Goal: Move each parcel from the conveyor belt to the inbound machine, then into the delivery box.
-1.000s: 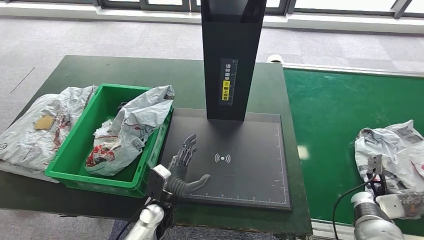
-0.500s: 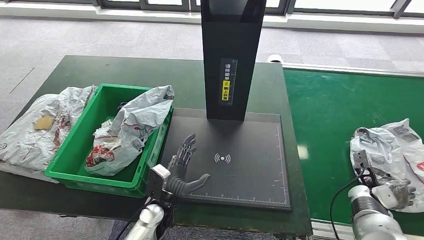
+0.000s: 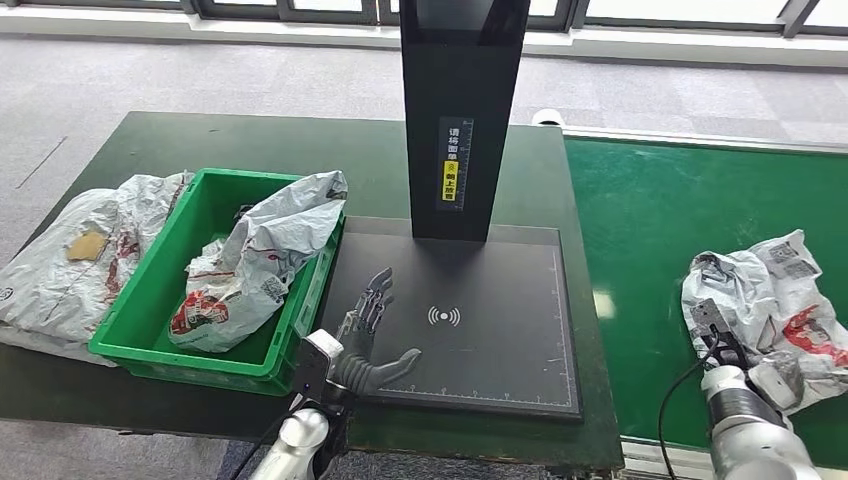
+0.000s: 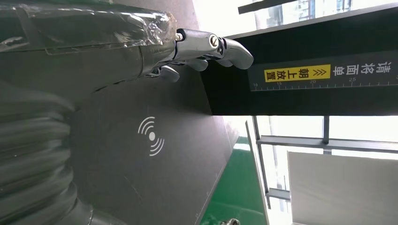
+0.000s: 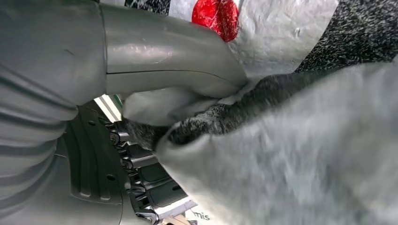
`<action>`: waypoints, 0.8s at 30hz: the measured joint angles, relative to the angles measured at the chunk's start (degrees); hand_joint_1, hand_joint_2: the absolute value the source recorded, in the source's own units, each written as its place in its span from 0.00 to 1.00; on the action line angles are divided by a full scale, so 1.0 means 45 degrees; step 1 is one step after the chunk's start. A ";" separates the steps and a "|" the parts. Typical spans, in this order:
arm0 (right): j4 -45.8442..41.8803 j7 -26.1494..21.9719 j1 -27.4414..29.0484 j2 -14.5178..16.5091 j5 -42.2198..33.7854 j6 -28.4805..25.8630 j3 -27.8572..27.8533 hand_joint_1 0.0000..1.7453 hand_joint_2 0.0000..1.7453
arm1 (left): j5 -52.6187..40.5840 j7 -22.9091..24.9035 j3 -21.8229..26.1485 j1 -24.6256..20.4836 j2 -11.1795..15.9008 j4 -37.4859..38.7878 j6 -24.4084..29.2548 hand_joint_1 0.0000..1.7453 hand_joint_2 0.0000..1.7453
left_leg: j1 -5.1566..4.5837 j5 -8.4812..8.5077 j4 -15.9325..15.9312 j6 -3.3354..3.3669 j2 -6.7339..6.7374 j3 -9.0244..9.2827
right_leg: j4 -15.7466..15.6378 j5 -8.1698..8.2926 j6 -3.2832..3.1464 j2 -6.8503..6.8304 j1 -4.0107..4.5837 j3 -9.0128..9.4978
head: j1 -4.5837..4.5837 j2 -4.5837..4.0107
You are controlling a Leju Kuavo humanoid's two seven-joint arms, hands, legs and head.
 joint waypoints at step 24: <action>-0.1285 -1.1985 -0.0018 0.3532 -0.5301 -0.5168 0.0301 1.00 1.00 | -0.0130 0.0000 0.0301 0.0077 0.0005 -0.0093 0.0777 0.00 1.00 | 0.0031 0.0026 -0.0009 -0.0017 -0.0009 -0.0016 | 0.0009 0.0008 -0.0009 -0.0006 0.0028 -0.0019 | -0.0005 0.0000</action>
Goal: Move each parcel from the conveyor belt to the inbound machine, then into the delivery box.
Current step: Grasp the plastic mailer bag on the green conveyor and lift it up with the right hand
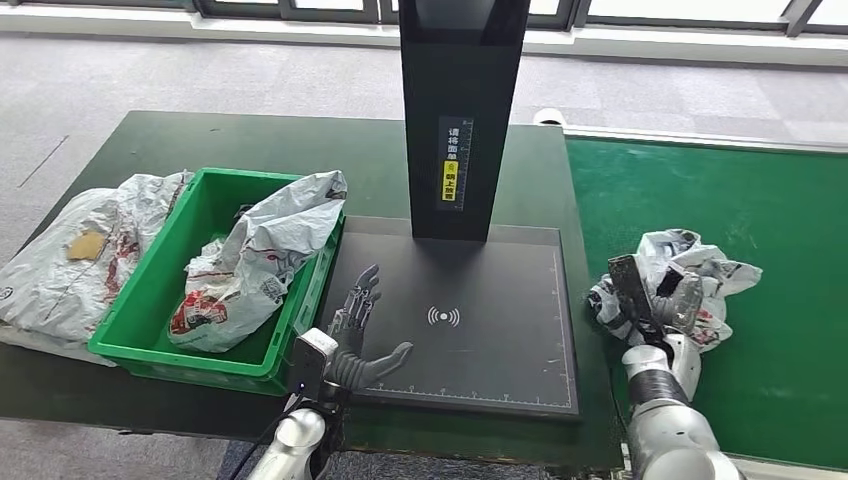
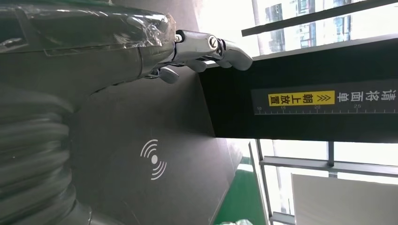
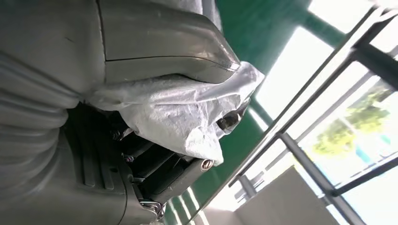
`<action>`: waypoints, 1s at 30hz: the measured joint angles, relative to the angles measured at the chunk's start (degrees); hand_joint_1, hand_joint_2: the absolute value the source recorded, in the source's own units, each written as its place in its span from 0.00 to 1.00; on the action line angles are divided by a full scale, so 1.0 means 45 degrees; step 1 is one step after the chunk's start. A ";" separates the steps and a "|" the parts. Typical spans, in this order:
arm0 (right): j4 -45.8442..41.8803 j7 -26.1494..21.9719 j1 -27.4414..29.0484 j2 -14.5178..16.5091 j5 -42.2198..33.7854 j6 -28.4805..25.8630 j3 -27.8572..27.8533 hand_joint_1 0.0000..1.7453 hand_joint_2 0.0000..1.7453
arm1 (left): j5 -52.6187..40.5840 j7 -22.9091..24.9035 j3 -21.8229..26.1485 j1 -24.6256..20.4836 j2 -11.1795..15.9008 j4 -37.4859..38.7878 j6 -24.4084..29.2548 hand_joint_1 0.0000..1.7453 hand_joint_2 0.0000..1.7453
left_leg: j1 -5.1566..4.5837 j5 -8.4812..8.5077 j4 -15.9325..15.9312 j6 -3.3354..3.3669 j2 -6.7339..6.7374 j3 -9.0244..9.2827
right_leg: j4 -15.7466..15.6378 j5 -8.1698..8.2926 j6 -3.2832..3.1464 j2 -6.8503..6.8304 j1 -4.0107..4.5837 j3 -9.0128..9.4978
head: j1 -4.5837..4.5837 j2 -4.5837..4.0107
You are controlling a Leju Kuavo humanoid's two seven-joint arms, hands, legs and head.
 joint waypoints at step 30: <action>-0.7069 0.0980 0.3989 0.2696 -0.4217 -0.0903 0.8201 0.00 1.00 | -0.0074 0.0000 0.0068 -0.0104 -0.0024 0.0831 -0.0197 0.00 1.00 | -0.0010 -0.0007 0.0004 -0.0013 0.0021 -0.0011 | -0.0002 -0.0008 -0.0012 0.0024 -0.0011 -0.0034 | 0.0000 0.0000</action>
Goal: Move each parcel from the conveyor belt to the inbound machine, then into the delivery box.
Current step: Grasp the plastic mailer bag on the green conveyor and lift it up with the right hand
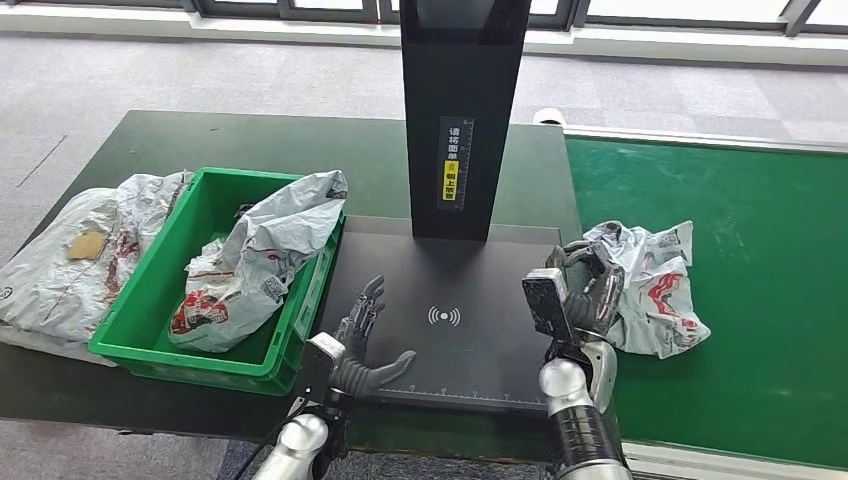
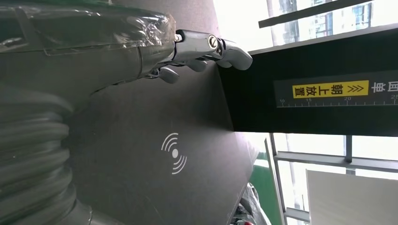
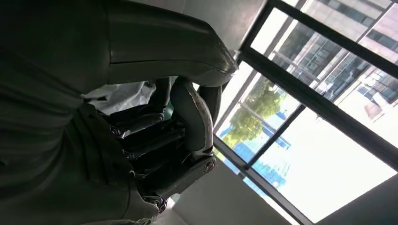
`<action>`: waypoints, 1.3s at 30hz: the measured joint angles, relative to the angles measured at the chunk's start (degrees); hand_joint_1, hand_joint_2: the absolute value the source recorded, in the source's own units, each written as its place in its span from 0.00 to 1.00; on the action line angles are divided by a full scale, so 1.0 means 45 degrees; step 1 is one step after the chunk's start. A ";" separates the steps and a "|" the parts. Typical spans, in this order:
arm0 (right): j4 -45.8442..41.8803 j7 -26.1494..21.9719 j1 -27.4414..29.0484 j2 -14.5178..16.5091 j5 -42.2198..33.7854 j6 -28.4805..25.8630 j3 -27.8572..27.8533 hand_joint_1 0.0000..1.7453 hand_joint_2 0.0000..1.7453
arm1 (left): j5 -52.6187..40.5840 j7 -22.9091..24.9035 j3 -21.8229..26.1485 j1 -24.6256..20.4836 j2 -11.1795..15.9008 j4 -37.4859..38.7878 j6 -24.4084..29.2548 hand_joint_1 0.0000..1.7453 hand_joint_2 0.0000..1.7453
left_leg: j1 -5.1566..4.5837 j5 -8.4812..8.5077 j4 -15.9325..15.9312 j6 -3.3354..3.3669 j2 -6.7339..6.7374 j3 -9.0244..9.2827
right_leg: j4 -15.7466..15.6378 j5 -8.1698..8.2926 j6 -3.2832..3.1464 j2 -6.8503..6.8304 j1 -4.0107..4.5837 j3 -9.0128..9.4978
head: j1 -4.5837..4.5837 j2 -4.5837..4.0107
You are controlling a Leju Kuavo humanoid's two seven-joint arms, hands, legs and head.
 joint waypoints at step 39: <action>0.3393 0.7650 -0.2393 -0.2908 0.8567 -0.0399 -0.7755 0.00 0.00 | -0.0099 -0.0006 0.0000 0.0034 0.0000 -0.0129 0.0324 0.00 1.00 | -0.0018 -0.0010 0.0026 0.0033 0.0001 -0.0009 | -0.0009 0.0019 0.0032 -0.0002 -0.0016 0.0021 | 0.0004 0.0000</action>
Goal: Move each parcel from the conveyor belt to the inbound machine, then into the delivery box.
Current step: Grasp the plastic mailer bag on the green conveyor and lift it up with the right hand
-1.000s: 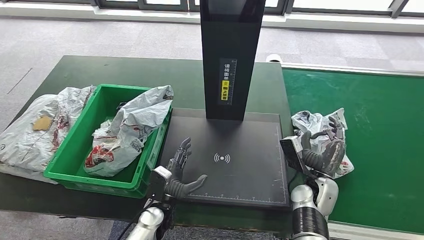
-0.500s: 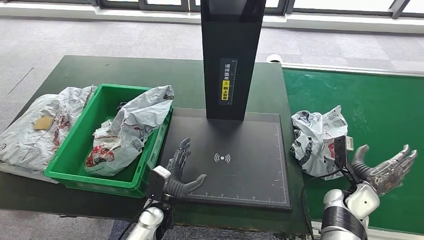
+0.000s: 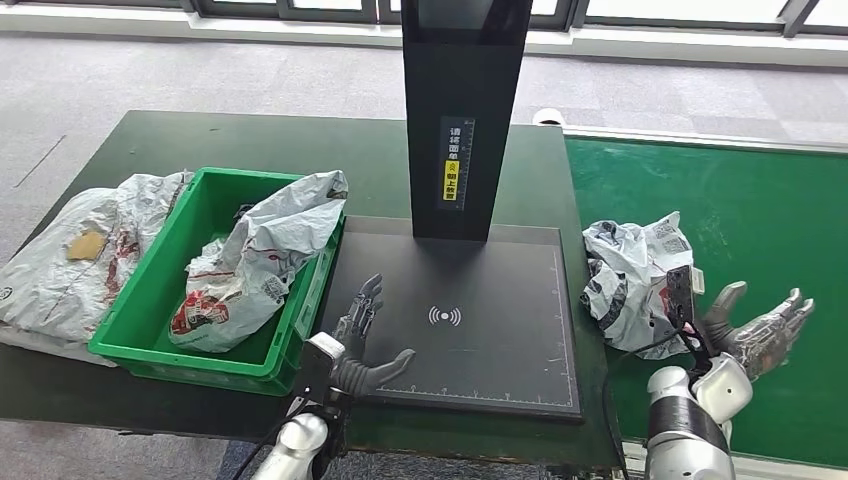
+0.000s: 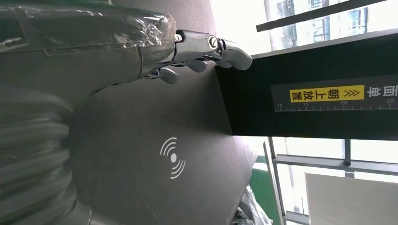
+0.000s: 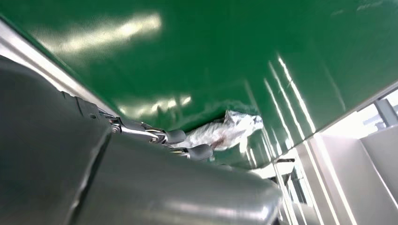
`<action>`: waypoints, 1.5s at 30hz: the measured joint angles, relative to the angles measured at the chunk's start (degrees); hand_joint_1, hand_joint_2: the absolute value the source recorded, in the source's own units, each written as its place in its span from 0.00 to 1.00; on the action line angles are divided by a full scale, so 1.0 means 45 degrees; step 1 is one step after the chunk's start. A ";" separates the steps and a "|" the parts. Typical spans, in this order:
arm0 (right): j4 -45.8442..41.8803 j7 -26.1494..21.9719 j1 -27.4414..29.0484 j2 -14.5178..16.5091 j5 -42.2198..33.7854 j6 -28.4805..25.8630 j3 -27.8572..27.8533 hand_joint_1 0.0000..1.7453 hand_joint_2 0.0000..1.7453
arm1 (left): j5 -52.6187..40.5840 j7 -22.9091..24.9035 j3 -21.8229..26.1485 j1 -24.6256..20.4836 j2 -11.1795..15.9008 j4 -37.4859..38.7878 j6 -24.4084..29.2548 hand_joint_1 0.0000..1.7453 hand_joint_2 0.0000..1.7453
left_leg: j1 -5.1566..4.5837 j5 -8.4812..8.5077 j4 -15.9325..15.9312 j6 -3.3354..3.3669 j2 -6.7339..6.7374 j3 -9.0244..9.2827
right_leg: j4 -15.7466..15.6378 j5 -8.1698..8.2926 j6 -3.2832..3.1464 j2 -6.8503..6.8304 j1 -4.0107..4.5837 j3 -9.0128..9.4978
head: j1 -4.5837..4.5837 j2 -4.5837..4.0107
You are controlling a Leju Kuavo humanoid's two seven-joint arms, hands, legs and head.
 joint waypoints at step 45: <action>0.4727 -0.2900 -0.1568 -0.0239 -0.2350 0.5688 -0.1374 0.00 0.00 | 0.0023 0.0000 -0.0072 -0.0046 0.0001 0.0180 -0.0307 0.00 1.00 | 0.0001 0.0004 0.0001 0.0003 0.0004 0.0008 | 0.0001 0.0001 -0.0001 0.0002 0.0003 -0.0003 | 0.0001 0.0000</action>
